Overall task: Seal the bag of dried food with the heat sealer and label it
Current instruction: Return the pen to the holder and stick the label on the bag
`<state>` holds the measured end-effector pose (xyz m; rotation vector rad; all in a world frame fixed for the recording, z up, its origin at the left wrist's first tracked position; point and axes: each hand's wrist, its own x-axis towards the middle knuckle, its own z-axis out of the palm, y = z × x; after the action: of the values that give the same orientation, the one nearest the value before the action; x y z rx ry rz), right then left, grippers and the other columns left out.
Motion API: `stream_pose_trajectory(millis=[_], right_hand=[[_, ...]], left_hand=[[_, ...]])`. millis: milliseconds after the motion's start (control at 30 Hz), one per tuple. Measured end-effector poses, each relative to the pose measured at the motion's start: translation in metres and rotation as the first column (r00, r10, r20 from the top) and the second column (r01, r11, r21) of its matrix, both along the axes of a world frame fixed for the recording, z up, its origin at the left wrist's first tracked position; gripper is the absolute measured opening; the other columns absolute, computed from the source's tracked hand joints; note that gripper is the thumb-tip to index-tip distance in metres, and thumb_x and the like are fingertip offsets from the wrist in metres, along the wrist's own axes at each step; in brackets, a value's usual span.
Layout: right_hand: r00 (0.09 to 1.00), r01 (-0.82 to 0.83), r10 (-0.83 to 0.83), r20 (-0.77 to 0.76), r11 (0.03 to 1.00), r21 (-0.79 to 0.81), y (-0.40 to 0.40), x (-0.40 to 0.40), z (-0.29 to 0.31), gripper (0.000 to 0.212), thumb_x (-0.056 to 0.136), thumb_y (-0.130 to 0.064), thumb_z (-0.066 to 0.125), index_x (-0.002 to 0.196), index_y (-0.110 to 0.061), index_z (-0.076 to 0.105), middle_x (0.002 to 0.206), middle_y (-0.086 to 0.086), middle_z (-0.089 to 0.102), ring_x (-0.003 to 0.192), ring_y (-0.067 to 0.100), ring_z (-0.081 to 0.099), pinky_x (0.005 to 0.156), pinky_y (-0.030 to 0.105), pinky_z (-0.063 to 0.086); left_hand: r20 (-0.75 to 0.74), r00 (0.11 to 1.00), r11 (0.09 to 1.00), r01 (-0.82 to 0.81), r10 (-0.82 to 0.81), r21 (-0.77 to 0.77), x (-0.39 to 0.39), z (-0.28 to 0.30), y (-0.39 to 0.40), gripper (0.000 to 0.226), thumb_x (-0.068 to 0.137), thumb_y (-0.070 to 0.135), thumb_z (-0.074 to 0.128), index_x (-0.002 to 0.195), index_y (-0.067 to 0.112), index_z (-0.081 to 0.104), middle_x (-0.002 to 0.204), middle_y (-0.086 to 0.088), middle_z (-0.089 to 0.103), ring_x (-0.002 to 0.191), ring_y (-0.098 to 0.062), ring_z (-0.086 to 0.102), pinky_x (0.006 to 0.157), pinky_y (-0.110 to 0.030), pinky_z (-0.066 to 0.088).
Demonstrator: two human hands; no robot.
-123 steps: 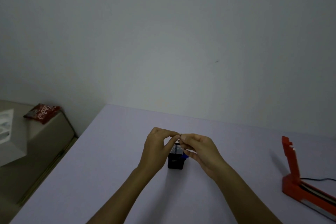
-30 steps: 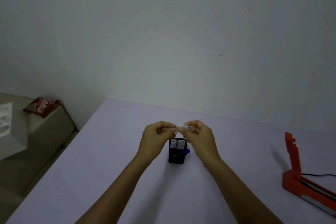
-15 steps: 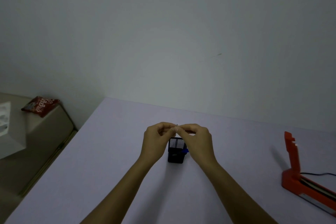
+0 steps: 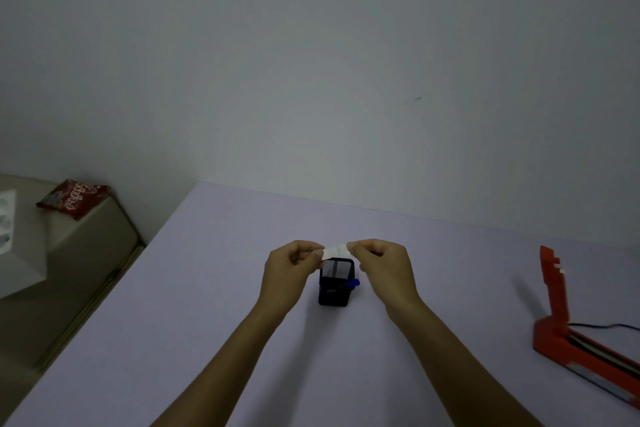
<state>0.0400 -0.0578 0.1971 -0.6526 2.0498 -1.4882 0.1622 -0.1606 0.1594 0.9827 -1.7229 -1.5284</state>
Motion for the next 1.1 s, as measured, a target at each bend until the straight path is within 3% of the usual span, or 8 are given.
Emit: stream_pose_trajectory(millis=[200, 333, 433, 567, 700, 867, 1000, 1100], right_hand=[[1.000, 0.002, -0.003, 0.024, 0.999, 0.034, 0.012, -0.004, -0.005, 0.007, 0.086, -0.024, 0.067, 0.083, -0.023, 0.073, 0.084, -0.007, 0.071, 0.083, 0.016, 0.065, 0.070, 0.023, 0.051], [0.999, 0.033, -0.034, 0.015, 0.997, 0.064, 0.023, -0.010, -0.009, 0.009, 0.085, -0.026, 0.068, 0.078, -0.027, 0.072, 0.085, 0.005, 0.072, 0.088, 0.027, 0.066, 0.087, 0.043, 0.057], [0.998, 0.067, -0.067, -0.003, 0.995, 0.075, 0.034, -0.014, -0.010, 0.012, 0.086, -0.025, 0.067, 0.075, -0.029, 0.071, 0.093, 0.017, 0.070, 0.095, 0.037, 0.063, 0.087, 0.054, 0.054], [0.997, 0.081, -0.081, 0.002, 0.994, 0.073, 0.049, -0.017, -0.014, 0.011, 0.086, -0.024, 0.067, 0.076, -0.029, 0.069, 0.082, 0.001, 0.068, 0.087, 0.022, 0.065, 0.088, 0.048, 0.056], [0.995, 0.093, -0.095, 0.021, 0.992, 0.080, 0.056, -0.015, -0.019, 0.012, 0.086, -0.024, 0.067, 0.075, -0.028, 0.069, 0.080, 0.000, 0.067, 0.082, 0.018, 0.064, 0.088, 0.045, 0.056], [0.991, 0.133, -0.134, 0.004, 0.989, 0.059, 0.054, -0.013, -0.022, 0.010, 0.085, -0.024, 0.068, 0.076, -0.027, 0.070, 0.081, -0.005, 0.069, 0.085, 0.015, 0.065, 0.088, 0.043, 0.056], [0.987, 0.160, -0.159, -0.035, 0.987, 0.022, 0.047, -0.009, -0.017, 0.010, 0.087, -0.021, 0.065, 0.088, -0.016, 0.075, 0.087, -0.005, 0.072, 0.086, 0.012, 0.066, 0.086, 0.038, 0.056], [0.974, 0.206, -0.208, -0.083, 0.978, -0.034, 0.045, -0.006, -0.010, 0.013, 0.089, -0.019, 0.062, 0.086, -0.017, 0.075, 0.085, -0.004, 0.072, 0.085, 0.012, 0.066, 0.077, 0.029, 0.056]], left_hand=[[0.216, 0.973, 0.984, 0.044, -0.081, 0.172, 0.016, -0.070, -0.001, 0.012, 0.087, 0.008, 0.061, 0.086, 0.011, 0.072, 0.075, -0.008, 0.070, 0.069, -0.016, 0.063, 0.068, -0.029, 0.051], [0.442, 0.883, 0.972, 0.058, -0.157, 0.229, 0.028, -0.136, 0.010, 0.015, 0.088, 0.011, 0.062, 0.077, 0.014, 0.073, 0.067, -0.003, 0.067, 0.060, -0.014, 0.057, 0.059, -0.024, 0.046], [0.554, 0.811, 0.976, 0.096, -0.189, 0.193, 0.032, -0.162, 0.019, 0.029, 0.085, 0.009, 0.065, 0.062, 0.027, 0.067, 0.061, 0.006, 0.063, 0.057, -0.007, 0.056, 0.054, -0.014, 0.043], [0.656, 0.735, 0.985, 0.137, -0.172, 0.105, 0.037, -0.174, 0.020, 0.036, 0.081, 0.005, 0.063, 0.055, 0.029, 0.064, 0.059, 0.010, 0.062, 0.056, -0.003, 0.055, 0.058, -0.016, 0.049], [0.712, 0.689, 0.982, 0.187, -0.135, 0.005, 0.038, -0.170, 0.020, 0.021, 0.089, 0.008, 0.055, 0.095, 0.012, 0.075, 0.102, -0.005, 0.073, 0.091, -0.018, 0.067, 0.082, -0.025, 0.051], [0.328, 0.941, 0.916, 0.203, -0.085, -0.346, 0.009, -0.090, 0.048, 0.023, 0.091, 0.012, 0.059, 0.113, 0.018, 0.065, 0.105, 0.004, 0.065, 0.092, -0.001, 0.061, 0.076, -0.013, 0.046], [0.157, 0.967, 0.796, 0.254, -0.200, -0.549, -0.018, -0.022, 0.073, 0.033, 0.091, 0.031, 0.059, 0.122, 0.019, 0.060, 0.114, 0.006, 0.065, 0.102, -0.002, 0.060, 0.090, -0.016, 0.048], [0.119, 0.978, 0.802, 0.211, -0.174, -0.559, -0.033, -0.001, 0.078, 0.035, 0.090, 0.027, 0.064, 0.123, 0.020, 0.060, 0.117, 0.005, 0.066, 0.106, -0.006, 0.059, 0.094, -0.020, 0.048]])
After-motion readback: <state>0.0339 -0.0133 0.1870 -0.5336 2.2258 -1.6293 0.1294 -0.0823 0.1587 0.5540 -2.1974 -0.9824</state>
